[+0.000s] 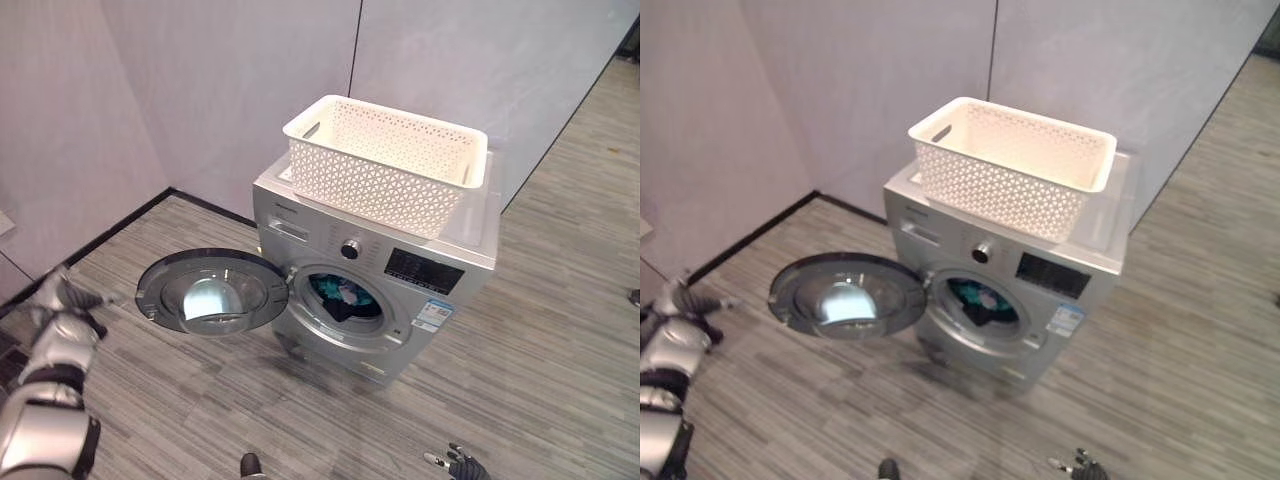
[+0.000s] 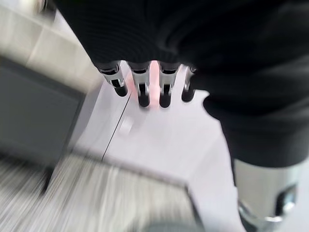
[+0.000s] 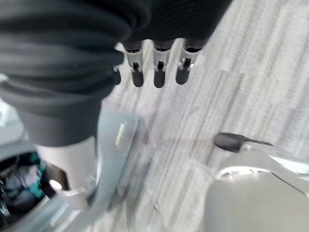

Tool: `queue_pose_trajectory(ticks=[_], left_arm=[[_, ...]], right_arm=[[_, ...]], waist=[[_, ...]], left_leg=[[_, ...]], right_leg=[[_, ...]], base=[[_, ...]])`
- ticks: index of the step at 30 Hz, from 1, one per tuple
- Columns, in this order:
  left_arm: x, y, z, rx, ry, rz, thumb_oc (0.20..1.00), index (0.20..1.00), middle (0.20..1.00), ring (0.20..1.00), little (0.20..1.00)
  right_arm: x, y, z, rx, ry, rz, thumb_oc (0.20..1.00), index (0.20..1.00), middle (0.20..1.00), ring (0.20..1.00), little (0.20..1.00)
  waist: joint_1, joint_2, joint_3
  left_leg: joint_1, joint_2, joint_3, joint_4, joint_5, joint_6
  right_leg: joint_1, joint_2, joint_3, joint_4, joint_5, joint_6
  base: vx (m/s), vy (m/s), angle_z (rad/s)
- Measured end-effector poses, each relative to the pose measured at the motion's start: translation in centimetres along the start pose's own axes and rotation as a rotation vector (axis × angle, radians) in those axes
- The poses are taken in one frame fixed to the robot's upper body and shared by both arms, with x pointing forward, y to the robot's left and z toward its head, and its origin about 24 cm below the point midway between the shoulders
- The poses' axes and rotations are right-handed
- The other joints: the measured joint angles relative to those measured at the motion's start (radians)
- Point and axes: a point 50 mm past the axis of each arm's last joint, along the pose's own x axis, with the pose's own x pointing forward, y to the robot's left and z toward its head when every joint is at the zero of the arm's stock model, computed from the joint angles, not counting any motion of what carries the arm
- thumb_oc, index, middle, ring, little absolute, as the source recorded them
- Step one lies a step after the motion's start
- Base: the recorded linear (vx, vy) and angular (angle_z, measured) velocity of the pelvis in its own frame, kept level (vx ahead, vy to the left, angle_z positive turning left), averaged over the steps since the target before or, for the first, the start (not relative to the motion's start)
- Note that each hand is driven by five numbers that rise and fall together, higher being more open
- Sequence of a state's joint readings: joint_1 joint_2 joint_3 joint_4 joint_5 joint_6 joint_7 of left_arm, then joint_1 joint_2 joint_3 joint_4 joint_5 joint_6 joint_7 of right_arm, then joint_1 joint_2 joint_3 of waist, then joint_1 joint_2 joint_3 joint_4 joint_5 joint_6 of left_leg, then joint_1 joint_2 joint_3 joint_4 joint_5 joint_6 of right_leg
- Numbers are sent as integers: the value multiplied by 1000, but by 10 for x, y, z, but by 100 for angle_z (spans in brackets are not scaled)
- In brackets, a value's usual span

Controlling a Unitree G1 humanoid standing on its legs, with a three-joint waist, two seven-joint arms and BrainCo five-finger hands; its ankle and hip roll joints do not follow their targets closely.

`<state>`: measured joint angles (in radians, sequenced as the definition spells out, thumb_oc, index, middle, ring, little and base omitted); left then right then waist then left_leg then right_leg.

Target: Grab the laundry basket,head to the washer,open it,put in the laundry and shut it.

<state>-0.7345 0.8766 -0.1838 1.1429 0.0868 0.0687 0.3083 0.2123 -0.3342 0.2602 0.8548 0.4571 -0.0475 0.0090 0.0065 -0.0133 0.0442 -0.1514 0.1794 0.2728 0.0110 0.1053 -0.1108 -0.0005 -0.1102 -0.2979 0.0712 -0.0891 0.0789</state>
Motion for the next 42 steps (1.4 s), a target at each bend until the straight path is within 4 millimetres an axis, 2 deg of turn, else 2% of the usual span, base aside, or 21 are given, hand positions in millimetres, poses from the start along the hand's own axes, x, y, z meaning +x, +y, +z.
queue_pose_trajectory(ticks=[2,3,6,9,10,13,14,17,21,23,26,29,33,38,42], left_arm=[[9,25,11,44,-20,58,1000,1000,1000,1000,1000],[10,31,12,42,-21,74,1000,1000,1000,1000,1000],[14,35,35,42,-62,73,1000,1000,1000,1000,1000],[18,51,70,-42,-108,90,1000,1000,1000,1000,1000],[19,55,83,2,-127,79,1000,1000,1000,1000,1000],[20,84,111,-121,-144,133,1000,1000,1000,1000,1000],[19,88,116,-149,-152,138,1000,1000,1000,1000,1000],[20,101,119,-221,-129,162,1000,1000,1000,1000,1000],[20,111,122,-283,-126,178,1000,1000,1000,1000,1000],[17,129,137,-292,-158,216,1000,1000,1000,1000,1000],[13,141,150,-315,-194,240,1000,1000,1000,1000,1000],[15,129,148,-286,-184,210,1000,1000,1000,1000,1000],[16,131,144,-315,-174,199,1000,1000,1000,1000,1000],[15,134,145,-350,-178,186,1000,1000,1000,1000,1000],[17,132,133,-313,-152,223,1000,1000,1000,1000,1000]], right_arm=[[4,6,14,-12,-43,24,1000,1000,1000,1000,1000],[6,9,22,-14,-70,33,1000,1000,1000,1000,1000],[10,21,39,-59,-117,79,1000,1000,1000,1000,1000],[16,41,75,-104,-218,150,1000,1000,1000,1000,1000],[17,45,87,-113,-253,165,1000,1000,1000,1000,1000],[16,55,109,-121,-320,200,1000,1000,1000,1000,1000],[15,57,110,-126,-325,207,1000,1000,1000,1000,1000],[15,65,121,-107,-350,235,1000,1000,1000,1000,1000],[14,70,133,-109,-388,240,1000,1000,1000,1000,1000],[11,74,142,-108,-423,253,1000,1000,1000,1000,1000],[9,78,151,-85,-456,270,1000,1000,1000,1000,1000],[7,83,159,-104,-479,284,1000,1000,1000,1000,1000],[1,87,170,-121,-530,314,1000,1000,1000,1000,1000],[1,83,167,-120,-524,302,1000,1000,1000,1000,1000],[1,83,163,-127,-514,307,1000,1000,1000,1000,1000]], waist=[[-13,11,9],[-19,19,17],[-21,8,41],[-26,-31,105],[-33,-52,136],[-53,-99,203],[-57,-107,215],[-78,-143,235],[-78,-156,242],[-75,-161,246],[-79,-168,251],[-78,-181,258],[-79,-187,260],[-94,-196,259],[-109,-207,255]], left_leg=[[-40,-7,2,16,6,10],[-52,-11,2,17,14,30],[-92,-12,4,33,19,41],[-157,0,5,58,20,45],[-175,-1,8,64,18,46],[-245,4,11,105,6,62],[-254,3,11,113,4,67],[-289,4,21,142,-22,76],[-307,5,38,163,-35,85],[-343,17,28,184,-51,78],[-394,22,11,208,-57,79],[-423,22,2,220,-59,82],[-483,36,-10,242,-59,83],[-532,48,-20,261,-60,82],[-567,51,-10,280,-64,90]], right_leg=[[-36,-9,-2,-2,14,7],[-39,-11,-4,-9,31,9],[-76,-13,-2,-5,41,11],[-147,-8,7,17,44,9],[-166,-11,12,19,49,6],[-223,-14,17,30,65,7],[-228,-15,17,29,67,8],[-249,-19,29,10,78,6],[-251,-20,45,-22,94,8],[-276,-10,42,-23,94,8],[-309,-4,33,-21,94,8],[-328,-5,23,-22,96,7],[-373,9,20,-22,103,1],[-392,25,19,-59,127,6],[-416,29,40,-91,162,2]], base=[[-41,35,8],[-66,41,-3],[-48,53,1],[-4,90,-8],[29,80,-11],[26,65,-5],[36,77,-4],[24,60,-8],[43,40,-12],[17,6,0],[11,2,7],[-21,-19,10],[-9,-7,1],[7,-39,-1],[-38,3,-12]])
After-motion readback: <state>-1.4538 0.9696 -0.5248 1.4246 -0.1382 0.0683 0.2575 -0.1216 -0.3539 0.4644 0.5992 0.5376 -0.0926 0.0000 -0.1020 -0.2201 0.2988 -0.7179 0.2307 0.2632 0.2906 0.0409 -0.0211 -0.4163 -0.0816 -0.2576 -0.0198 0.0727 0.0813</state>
